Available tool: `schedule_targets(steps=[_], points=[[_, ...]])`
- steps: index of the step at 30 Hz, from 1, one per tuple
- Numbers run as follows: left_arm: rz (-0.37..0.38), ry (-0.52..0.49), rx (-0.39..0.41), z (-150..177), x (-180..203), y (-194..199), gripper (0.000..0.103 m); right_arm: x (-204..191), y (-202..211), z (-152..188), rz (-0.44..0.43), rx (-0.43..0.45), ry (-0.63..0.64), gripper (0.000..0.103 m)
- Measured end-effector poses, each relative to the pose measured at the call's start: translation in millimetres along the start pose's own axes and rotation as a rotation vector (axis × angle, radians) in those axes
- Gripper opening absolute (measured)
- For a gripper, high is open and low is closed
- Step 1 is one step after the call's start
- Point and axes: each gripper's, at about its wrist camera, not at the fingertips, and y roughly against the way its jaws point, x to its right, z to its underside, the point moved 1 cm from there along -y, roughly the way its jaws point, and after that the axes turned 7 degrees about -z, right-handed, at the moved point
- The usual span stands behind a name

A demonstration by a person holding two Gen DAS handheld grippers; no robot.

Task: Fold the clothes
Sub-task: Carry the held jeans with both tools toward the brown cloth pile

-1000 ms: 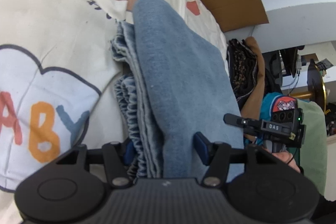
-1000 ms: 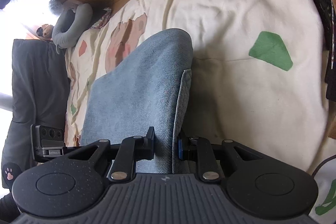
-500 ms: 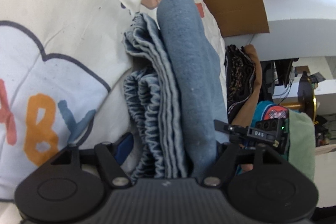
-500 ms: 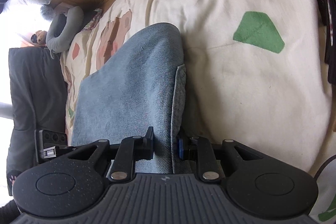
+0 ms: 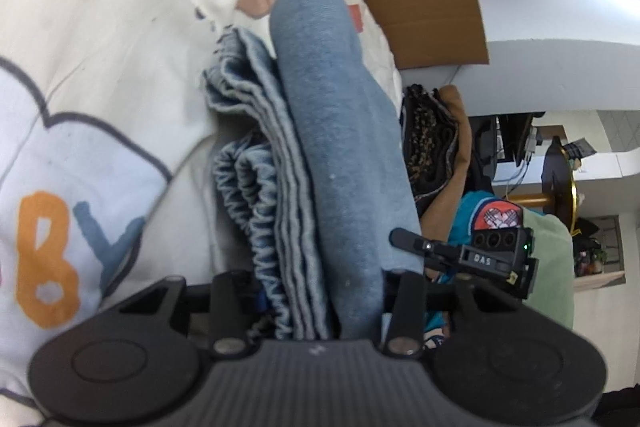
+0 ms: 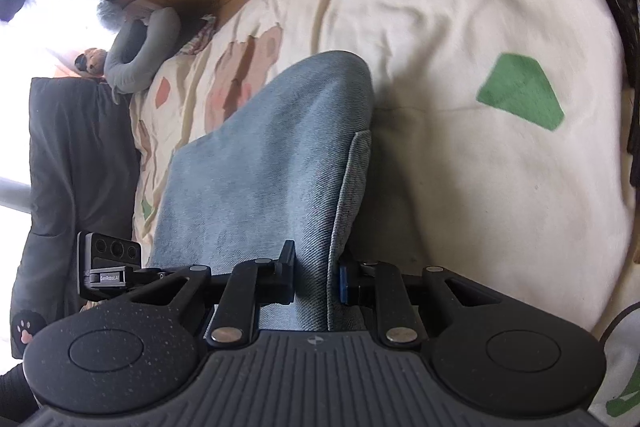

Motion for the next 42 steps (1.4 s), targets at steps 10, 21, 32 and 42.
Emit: schedule_targets(steps=[10, 21, 32, 42], points=[[-0.04, -0.055, -0.002, -9.1, 59.4, 23.7, 0.041, -30.6, 36.1, -0.5, -0.06, 0.074, -0.012, 0.019], [-0.083, -0.09, 0.014, -17.9, 152.7, 73.8, 0.041, -107.1, 98.2, -16.7, -0.058, 0.15, 0.015, 0.019], [-0.111, -0.159, 0.066, -18.7, 247.5, 137.3, 0.041, -194.5, 168.6, -27.3, -0.09, 0.228, 0.051, 0.019], [-0.13, -0.167, 0.114, -1.9, 307.4, 180.5, 0.04, -260.6, 224.7, -26.6, -0.098, 0.256, 0.059, 0.019]])
